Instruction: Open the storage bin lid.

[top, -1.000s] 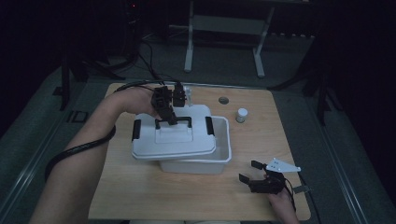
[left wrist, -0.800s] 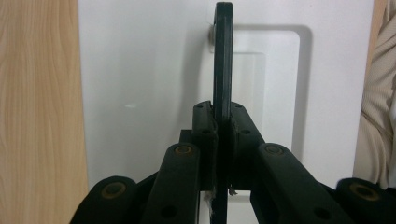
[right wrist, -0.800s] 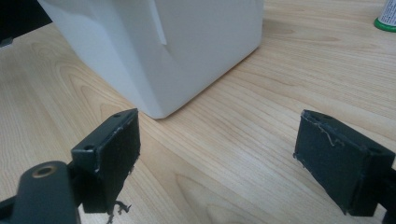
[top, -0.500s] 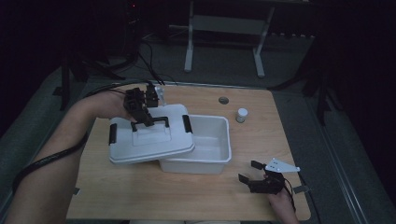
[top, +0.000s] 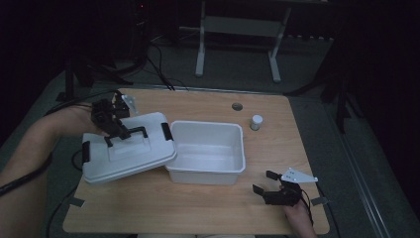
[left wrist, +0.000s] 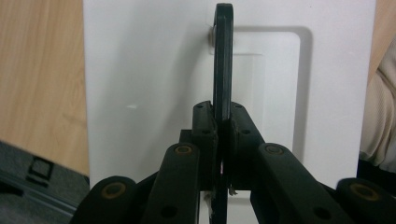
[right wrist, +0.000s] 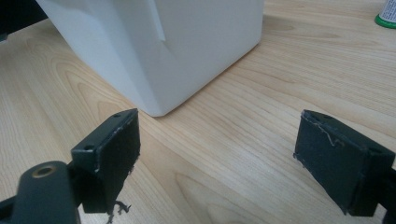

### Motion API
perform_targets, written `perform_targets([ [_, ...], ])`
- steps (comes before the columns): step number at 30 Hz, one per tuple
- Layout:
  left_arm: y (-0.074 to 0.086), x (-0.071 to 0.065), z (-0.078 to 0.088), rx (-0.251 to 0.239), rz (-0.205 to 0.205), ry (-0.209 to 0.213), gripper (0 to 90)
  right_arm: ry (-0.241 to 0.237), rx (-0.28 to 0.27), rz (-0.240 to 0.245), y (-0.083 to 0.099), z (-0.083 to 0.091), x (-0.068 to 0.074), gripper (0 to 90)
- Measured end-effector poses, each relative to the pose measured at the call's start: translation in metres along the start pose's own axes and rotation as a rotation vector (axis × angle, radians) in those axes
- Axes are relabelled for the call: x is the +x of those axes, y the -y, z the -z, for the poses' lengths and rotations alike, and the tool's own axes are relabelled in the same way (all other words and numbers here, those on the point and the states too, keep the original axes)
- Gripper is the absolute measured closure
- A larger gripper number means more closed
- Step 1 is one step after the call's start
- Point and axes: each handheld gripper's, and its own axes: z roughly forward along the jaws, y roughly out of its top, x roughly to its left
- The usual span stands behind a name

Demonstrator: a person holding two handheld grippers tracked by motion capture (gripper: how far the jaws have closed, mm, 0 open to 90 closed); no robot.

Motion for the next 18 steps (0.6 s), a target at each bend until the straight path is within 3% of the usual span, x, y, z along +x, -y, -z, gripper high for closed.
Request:
perform_targets([
  [11, 0.056, 0.006, -0.016, -0.024, 0.100, 0.016, 83.4, 0.003, 0.006, 0.001, -0.001, 0.000, 0.000, 14.0],
  [18, 0.071, 0.009, -0.044, -0.013, 0.129, 0.028, 83.4, 0.005, 0.010, 0.004, -0.001, -0.001, 0.001, 14.0],
])
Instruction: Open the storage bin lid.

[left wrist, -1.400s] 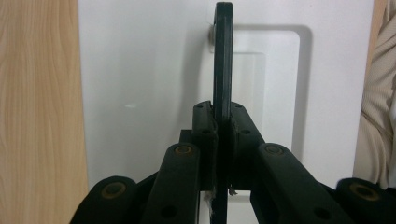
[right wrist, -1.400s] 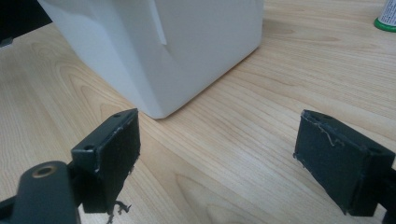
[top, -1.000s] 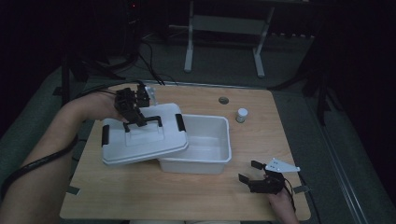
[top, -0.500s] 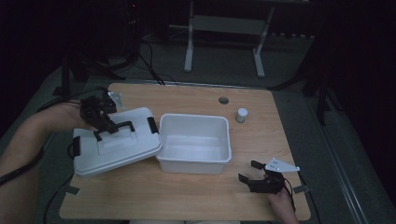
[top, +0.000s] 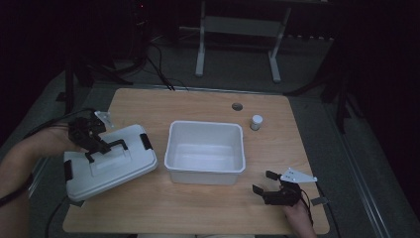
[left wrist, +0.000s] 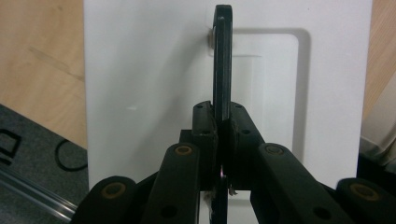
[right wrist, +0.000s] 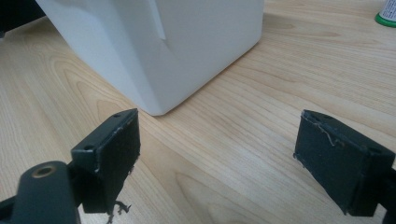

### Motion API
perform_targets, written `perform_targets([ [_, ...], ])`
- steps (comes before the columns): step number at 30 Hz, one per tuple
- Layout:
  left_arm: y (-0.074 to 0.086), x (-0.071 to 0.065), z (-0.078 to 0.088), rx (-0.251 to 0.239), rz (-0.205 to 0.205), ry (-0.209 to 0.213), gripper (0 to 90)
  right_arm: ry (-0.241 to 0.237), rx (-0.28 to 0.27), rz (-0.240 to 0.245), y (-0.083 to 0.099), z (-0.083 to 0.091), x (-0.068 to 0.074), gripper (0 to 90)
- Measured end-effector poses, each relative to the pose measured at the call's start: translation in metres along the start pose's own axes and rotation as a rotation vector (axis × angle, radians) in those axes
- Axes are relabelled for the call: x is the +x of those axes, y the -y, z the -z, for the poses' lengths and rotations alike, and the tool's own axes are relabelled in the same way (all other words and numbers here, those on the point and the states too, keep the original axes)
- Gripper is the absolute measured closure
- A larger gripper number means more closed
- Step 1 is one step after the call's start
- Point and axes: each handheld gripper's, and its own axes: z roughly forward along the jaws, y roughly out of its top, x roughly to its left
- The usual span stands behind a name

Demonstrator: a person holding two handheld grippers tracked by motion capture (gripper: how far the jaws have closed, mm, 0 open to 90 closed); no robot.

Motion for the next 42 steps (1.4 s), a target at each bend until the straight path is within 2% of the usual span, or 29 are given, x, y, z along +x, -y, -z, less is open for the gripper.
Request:
perform_targets([
  [6, 0.002, 0.004, -0.026, -0.012, 0.021, 0.026, 83.4, -0.001, 0.002, -0.001, 0.000, 0.000, 0.000, 14.0],
  [8, 0.000, 0.005, -0.036, -0.003, 0.009, 0.039, 83.4, -0.001, 0.002, -0.001, 0.001, 0.000, 0.000, 14.0],
  [12, -0.001, 0.008, -0.056, 0.020, 0.020, 0.059, 83.4, 0.000, 0.003, 0.005, 0.000, 0.000, 0.000, 14.1],
  [18, -0.004, 0.010, -0.078, 0.028, 0.020, 0.091, 83.3, -0.002, -0.004, -0.002, 0.001, 0.002, -0.001, 14.0],
  [22, -0.007, 0.009, -0.088, 0.028, 0.020, 0.106, 83.3, 0.001, -0.001, 0.001, 0.001, 0.002, -0.001, 14.0],
  [23, -0.007, 0.009, -0.090, 0.034, 0.018, 0.111, 83.3, 0.002, 0.018, 0.012, 0.001, 0.001, 0.000, 14.0],
  [25, -0.007, 0.009, -0.094, 0.037, 0.023, 0.108, 83.3, 0.006, 0.023, 0.018, 0.001, 0.001, -0.001, 14.0],
  [28, -0.007, 0.011, -0.097, 0.026, 0.028, 0.119, 83.2, 0.016, 0.003, 0.006, 0.001, 0.003, -0.003, 13.9],
  [31, -0.007, 0.013, -0.097, 0.017, 0.031, 0.110, 82.9, 0.017, -0.011, -0.026, 0.000, 0.005, -0.008, 13.9],
  [34, -0.007, 0.015, -0.094, -0.011, 0.041, 0.087, 77.6, 0.028, -0.018, -0.057, -0.004, 0.006, -0.013, 13.9],
  [36, -0.007, 0.017, -0.092, -0.011, 0.057, 0.082, 68.8, 0.049, -0.008, -0.067, -0.009, 0.007, -0.016, 13.9],
  [37, -0.006, 0.017, -0.092, -0.007, 0.053, 0.062, 67.0, 0.057, -0.005, -0.069, -0.012, 0.007, -0.018, 13.8],
  [38, -0.006, 0.017, -0.092, -0.001, 0.069, 0.048, 65.1, 0.066, 0.000, -0.065, -0.014, 0.006, -0.019, 13.0],
  [39, -0.006, 0.019, -0.091, -0.004, 0.087, 0.053, 58.8, 0.080, 0.003, -0.054, -0.017, 0.005, -0.020, 13.1],
  [41, -0.005, 0.020, -0.090, -0.008, 0.093, 0.052, 55.8, 0.068, 0.003, -0.062, -0.022, 0.002, -0.027, 13.0],
  [42, -0.005, 0.020, -0.089, -0.017, 0.105, 0.073, 51.5, 0.072, 0.003, -0.062, -0.025, 0.001, -0.030, 13.1],
])
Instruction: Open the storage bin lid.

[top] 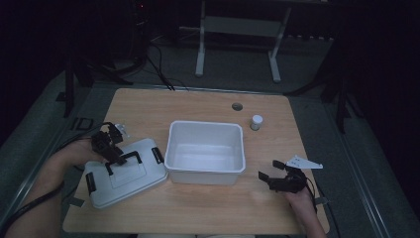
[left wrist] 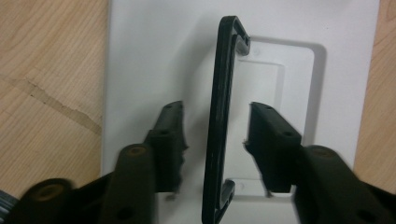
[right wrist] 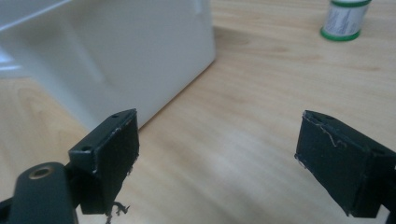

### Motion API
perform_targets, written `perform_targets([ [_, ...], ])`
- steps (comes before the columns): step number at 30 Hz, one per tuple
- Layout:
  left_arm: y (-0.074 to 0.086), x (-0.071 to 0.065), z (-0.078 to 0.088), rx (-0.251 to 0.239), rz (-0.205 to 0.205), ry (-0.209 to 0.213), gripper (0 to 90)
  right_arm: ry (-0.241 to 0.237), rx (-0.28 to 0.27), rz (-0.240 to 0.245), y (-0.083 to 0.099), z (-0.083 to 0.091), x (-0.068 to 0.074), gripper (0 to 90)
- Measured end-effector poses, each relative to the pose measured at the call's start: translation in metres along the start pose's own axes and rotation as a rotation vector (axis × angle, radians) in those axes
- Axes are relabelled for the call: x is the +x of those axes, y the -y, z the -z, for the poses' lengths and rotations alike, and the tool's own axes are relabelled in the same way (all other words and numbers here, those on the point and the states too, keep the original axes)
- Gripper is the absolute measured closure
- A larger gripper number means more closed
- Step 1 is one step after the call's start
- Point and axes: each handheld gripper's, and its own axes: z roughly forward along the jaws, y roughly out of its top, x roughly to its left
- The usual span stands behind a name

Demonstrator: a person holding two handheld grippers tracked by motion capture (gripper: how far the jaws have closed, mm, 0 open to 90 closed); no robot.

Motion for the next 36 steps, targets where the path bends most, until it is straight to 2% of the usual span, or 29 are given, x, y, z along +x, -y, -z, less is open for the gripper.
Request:
perform_targets([
  [2, 0.000, 0.000, 0.002, -0.003, -0.003, -0.010, 49.9, 0.017, 0.018, 0.013, -0.007, -0.005, -0.006, 13.1],
  [4, 0.000, 0.001, 0.002, -0.008, 0.011, 0.000, 43.4, 0.041, 0.019, 0.023, -0.013, -0.010, -0.012, 13.9],
  [6, 0.000, 0.002, 0.003, -0.011, 0.019, 0.002, 42.7, 0.053, 0.030, 0.030, -0.020, -0.017, -0.019, 13.9],
  [11, 0.002, 0.004, 0.001, -0.030, 0.031, 0.008, 37.1, 0.108, 0.020, 0.019, -0.039, -0.034, -0.040, 15.4],
  [15, 0.003, 0.006, -0.002, -0.021, 0.035, 0.014, 37.1, 0.136, 0.012, 0.015, -0.052, -0.047, -0.053, 19.3],
  [25, 0.004, 0.008, -0.002, -0.018, 0.035, 0.024, 37.0, 0.179, 0.068, -0.006, -0.076, -0.080, -0.075, 20.3],
  [30, 0.006, 0.009, -0.001, -0.016, 0.038, 0.017, 37.0, 0.192, 0.119, -0.023, -0.090, -0.095, -0.088, 21.3],
  [36, 0.008, 0.010, -0.001, -0.014, 0.049, 0.022, 37.0, 0.219, 0.128, -0.044, -0.103, -0.110, -0.100, 21.4],
])
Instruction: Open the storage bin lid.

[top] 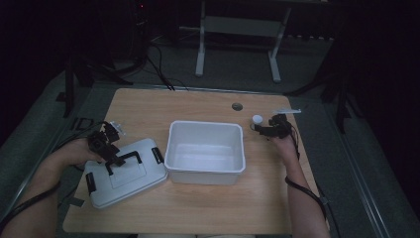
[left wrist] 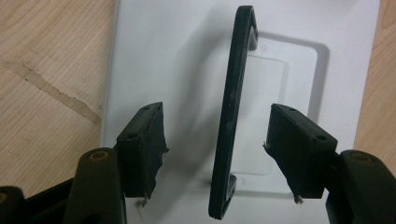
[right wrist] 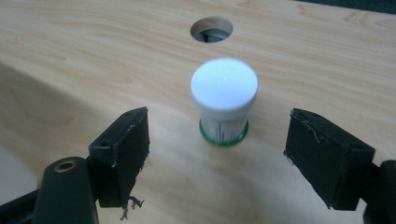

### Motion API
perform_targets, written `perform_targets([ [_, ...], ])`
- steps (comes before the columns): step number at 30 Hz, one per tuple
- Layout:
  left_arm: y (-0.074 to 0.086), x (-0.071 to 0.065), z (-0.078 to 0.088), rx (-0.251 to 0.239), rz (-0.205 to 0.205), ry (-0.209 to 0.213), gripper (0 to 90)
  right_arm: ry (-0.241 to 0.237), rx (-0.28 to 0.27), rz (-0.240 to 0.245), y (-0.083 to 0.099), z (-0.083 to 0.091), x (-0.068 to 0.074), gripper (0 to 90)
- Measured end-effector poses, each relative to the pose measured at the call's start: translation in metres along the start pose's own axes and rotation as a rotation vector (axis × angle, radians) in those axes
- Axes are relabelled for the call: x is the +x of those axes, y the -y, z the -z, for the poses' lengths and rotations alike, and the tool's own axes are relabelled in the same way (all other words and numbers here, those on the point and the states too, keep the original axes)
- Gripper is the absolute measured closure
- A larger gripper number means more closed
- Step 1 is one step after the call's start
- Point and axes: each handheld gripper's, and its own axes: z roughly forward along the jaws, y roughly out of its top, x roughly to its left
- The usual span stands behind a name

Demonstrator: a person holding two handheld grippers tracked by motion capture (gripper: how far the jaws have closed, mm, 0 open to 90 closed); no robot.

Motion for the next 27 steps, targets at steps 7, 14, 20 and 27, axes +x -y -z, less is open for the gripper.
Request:
perform_targets([
  [7, 0.001, 0.000, 0.001, 0.005, 0.003, 0.005, 37.0, 0.031, 0.049, -0.019, -0.012, -0.022, -0.004, 22.3],
  [14, 0.003, 0.002, 0.004, 0.018, 0.014, 0.003, 37.0, 0.063, 0.102, -0.013, -0.025, -0.036, -0.002, 32.6],
  [20, 0.003, 0.002, 0.001, 0.029, 0.018, 0.008, 37.0, 0.067, 0.169, -0.006, -0.031, -0.043, 0.000, 46.4],
  [27, 0.002, 0.001, 0.002, 0.035, 0.015, 0.009, 37.0, 0.082, 0.195, 0.014, -0.035, -0.042, 0.005, 50.2],
])
